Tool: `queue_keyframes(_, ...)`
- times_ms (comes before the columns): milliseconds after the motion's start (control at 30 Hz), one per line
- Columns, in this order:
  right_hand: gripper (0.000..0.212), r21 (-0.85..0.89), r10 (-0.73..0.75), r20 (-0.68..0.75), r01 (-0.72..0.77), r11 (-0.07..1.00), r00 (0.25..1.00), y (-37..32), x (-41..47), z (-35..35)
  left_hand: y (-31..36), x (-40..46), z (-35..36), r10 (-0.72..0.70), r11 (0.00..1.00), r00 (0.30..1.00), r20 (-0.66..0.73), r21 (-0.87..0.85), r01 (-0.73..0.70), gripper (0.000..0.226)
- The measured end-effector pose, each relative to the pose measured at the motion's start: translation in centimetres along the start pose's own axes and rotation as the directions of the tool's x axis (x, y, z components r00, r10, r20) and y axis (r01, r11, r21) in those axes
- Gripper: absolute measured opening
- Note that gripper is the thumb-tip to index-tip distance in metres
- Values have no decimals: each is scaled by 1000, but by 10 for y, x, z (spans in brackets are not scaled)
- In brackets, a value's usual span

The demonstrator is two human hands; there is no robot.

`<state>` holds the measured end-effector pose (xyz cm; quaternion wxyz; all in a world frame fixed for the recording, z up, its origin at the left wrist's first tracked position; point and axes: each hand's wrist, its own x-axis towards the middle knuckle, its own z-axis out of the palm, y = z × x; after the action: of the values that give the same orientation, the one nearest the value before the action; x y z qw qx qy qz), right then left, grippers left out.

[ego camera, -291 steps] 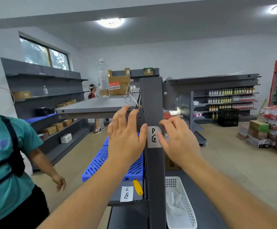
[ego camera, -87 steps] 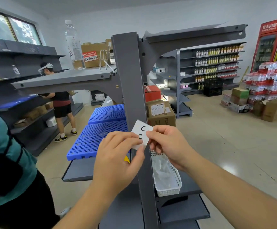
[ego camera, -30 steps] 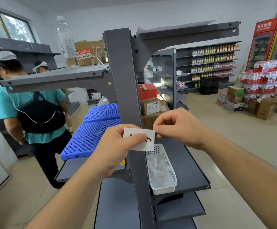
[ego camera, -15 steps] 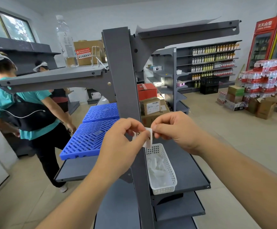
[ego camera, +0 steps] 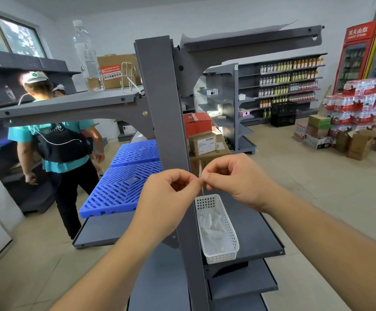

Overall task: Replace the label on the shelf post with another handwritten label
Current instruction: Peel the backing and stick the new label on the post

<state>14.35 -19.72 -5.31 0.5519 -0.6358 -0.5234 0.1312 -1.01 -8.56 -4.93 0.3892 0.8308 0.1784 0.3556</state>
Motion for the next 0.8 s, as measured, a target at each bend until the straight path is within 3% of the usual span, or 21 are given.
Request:
queue_keyframes(300, 15, -74, -61, -22, 59, 996, 998, 3, 1, 3, 1, 2, 0, -54, 998, 998, 19, -23, 55, 17)
queue_keyframes(800, 20, -65, 119, -135, -129, 990, 984, 54, 16, -11, -15, 12, -10, -138, 989, 989, -48, 48, 141, 21)
